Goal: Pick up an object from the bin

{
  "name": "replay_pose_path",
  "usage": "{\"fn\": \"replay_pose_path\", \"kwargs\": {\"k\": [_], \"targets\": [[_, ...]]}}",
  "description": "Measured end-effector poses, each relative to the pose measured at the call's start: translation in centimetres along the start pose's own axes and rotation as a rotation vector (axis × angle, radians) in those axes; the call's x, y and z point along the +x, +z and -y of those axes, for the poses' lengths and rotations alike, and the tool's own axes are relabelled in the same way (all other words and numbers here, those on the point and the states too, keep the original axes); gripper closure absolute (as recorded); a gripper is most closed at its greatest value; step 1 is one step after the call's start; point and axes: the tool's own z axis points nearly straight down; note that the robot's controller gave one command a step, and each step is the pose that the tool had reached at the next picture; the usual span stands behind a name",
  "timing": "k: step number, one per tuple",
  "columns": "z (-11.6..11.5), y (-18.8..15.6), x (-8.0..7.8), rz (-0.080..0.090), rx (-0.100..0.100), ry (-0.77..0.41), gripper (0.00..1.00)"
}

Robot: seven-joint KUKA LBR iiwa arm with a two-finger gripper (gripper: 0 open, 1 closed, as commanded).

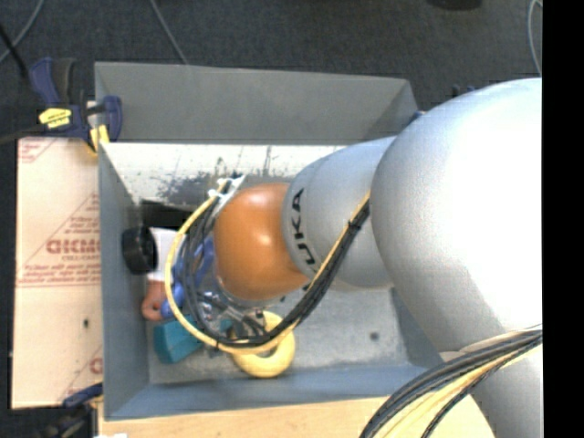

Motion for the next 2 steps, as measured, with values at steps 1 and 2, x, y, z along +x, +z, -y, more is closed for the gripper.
{"fn": "replay_pose_path", "kwargs": {"k": [1, 2], "targets": [[-0.1, -1.8, 0.2, -0.012, 0.002, 0.113, 1.0], [0.8, -4.8, -0.3, -0.004, 0.001, 0.268, 1.0]]}}
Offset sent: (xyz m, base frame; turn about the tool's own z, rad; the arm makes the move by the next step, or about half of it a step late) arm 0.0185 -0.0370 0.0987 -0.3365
